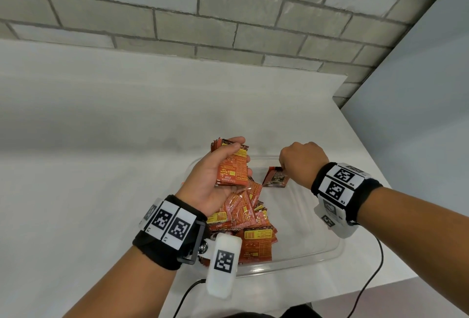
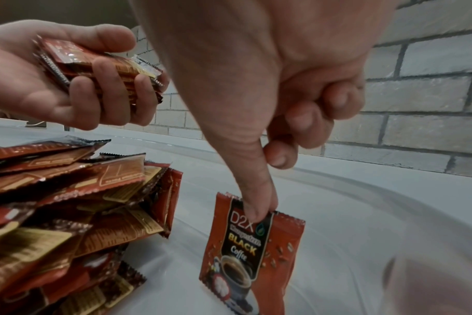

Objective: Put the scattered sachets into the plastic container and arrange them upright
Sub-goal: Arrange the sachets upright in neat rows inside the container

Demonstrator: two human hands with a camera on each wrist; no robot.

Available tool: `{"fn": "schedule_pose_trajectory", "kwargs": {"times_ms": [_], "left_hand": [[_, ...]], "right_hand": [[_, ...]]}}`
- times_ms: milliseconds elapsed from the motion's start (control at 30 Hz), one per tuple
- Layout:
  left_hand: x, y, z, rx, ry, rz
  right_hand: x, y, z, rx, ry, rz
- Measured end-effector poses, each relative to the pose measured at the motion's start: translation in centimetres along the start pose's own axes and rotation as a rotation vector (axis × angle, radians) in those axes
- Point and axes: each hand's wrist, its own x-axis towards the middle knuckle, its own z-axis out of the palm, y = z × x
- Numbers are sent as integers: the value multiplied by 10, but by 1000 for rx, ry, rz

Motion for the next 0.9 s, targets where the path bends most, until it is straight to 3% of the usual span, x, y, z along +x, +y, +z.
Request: {"fn": "schedule_pose_trajectory", "kwargs": {"times_ms": [300,400,600,767,900], "left_hand": [[2,-1,-3,-41,-18,-17],[1,-1,-3,-20,-49,-33],[-2,-4,2,93,-101,-44],[-5,-7,13,174,-197,-80],[-6,-11,18,212,-175,-108]], "right_hand": [[-3,2,0,72,51,34],[-9,11,-2,373,77,50],[-46,13,-24,1280,346,-10],[-63,1,-27,1468,124,-77],[-66,5,-26,1628,113,-101]]}}
